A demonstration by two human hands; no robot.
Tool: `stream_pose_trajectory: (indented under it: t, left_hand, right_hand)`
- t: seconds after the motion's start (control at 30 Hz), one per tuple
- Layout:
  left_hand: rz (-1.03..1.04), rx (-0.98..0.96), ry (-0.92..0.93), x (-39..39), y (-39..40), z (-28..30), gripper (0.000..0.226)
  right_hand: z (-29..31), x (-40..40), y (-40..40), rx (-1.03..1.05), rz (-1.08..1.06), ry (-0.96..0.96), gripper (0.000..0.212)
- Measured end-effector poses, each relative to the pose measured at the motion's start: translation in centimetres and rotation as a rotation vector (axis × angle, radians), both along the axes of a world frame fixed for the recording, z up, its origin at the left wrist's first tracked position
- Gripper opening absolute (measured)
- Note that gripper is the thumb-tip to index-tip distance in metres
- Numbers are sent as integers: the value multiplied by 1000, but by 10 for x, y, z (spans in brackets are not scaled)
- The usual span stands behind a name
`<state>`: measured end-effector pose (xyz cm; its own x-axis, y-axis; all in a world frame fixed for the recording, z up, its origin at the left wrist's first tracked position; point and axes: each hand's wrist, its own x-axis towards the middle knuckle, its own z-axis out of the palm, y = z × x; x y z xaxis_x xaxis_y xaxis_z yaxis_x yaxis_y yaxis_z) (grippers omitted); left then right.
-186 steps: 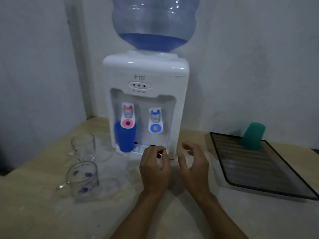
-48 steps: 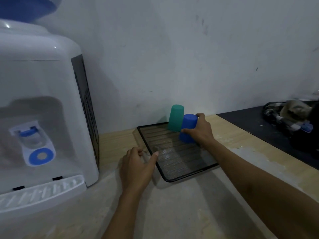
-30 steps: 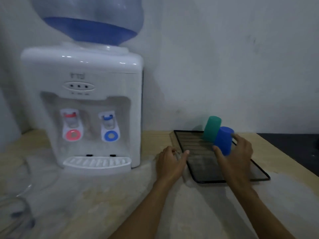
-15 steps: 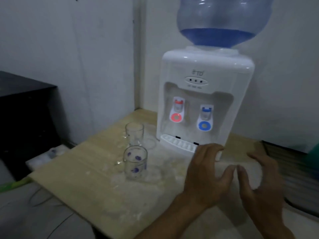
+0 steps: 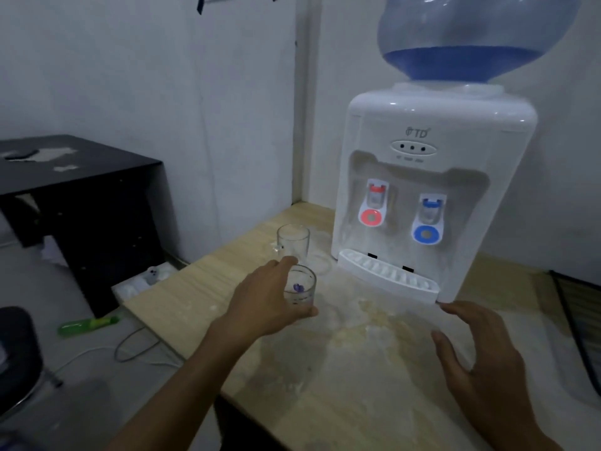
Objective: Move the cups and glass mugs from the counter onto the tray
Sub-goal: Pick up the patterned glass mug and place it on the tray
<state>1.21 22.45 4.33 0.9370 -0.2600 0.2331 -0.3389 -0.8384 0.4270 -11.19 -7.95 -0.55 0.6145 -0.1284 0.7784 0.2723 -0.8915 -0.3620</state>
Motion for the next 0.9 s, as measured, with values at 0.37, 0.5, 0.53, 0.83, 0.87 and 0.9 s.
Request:
stream_pose_trajectory:
  t: [0.37, 0.5, 0.53, 0.83, 0.87, 0.9]
  left_hand:
    - [-8, -76, -94, -9, -39, 5, 106]
    - [-95, -160, -116, -19, -73, 18, 102]
    - [-124, -192, -120, -23, -84, 22, 101]
    - [-365, -378, -137, -47, -180, 43, 101]
    - [-392, -391, -134, -49, -191, 47, 103]
    - [-413, -405, -136, -51, -200, 49, 103]
  right_hand:
    - [-3, -7, -11, 286, -2, 113, 32]
    - [0, -7, -15, 404, 63, 175, 31]
    - [1, -7, -18, 463, 88, 193, 31]
    - [7, -3, -35, 1214, 534, 271, 55]
    - [10, -4, -38, 1266, 596, 265, 58]
    - [13, -4, -39, 1300, 646, 255, 59]
